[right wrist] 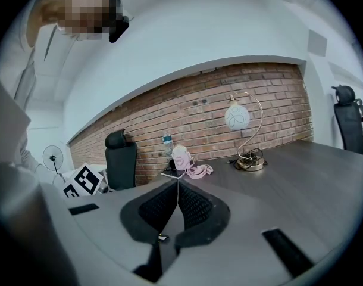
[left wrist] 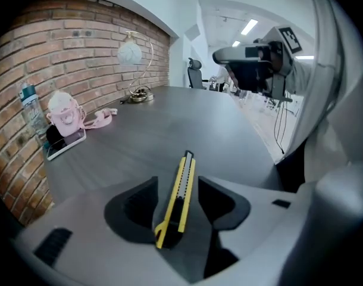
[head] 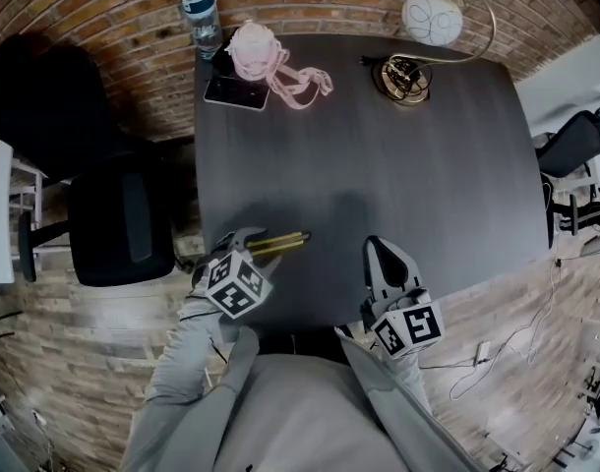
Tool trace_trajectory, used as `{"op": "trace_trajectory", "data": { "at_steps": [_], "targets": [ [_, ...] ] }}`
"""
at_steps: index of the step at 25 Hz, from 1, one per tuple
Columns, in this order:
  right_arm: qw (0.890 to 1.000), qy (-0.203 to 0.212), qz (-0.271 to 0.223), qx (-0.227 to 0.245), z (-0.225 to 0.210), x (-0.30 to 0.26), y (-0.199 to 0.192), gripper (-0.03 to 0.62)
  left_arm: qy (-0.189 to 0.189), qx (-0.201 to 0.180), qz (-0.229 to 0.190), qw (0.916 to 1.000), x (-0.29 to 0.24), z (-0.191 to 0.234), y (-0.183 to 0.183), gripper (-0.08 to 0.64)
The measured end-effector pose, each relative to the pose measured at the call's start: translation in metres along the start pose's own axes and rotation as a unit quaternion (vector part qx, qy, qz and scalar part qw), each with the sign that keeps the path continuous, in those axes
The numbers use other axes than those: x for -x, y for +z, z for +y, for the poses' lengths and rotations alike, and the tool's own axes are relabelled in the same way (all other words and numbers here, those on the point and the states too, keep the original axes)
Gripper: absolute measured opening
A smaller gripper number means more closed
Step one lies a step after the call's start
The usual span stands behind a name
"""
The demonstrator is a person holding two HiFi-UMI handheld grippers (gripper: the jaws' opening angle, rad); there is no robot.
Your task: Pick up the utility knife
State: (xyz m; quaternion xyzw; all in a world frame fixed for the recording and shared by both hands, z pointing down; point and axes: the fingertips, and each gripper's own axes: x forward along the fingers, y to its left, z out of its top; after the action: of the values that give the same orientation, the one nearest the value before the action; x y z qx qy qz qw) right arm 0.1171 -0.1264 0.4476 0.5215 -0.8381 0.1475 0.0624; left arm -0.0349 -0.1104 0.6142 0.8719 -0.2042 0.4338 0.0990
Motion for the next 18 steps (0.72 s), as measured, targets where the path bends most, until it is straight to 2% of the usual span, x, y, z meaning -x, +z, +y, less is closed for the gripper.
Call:
{"op": "trace_trajectory", "data": {
  "at_steps": [9, 18],
  "targets": [
    [1.000, -0.011, 0.006, -0.009, -0.004, 0.006, -0.006, 0.018, -0.037, -0.065, 0.040, 0.9964, -0.022, -0.002, -0.011, 0.215],
    [1.000, -0.016, 0.009, -0.013, -0.008, 0.013, -0.008, 0.018, -0.071, -0.094, 0.056, 0.9914, -0.033, -0.010, -0.017, 0.213]
  ]
}}
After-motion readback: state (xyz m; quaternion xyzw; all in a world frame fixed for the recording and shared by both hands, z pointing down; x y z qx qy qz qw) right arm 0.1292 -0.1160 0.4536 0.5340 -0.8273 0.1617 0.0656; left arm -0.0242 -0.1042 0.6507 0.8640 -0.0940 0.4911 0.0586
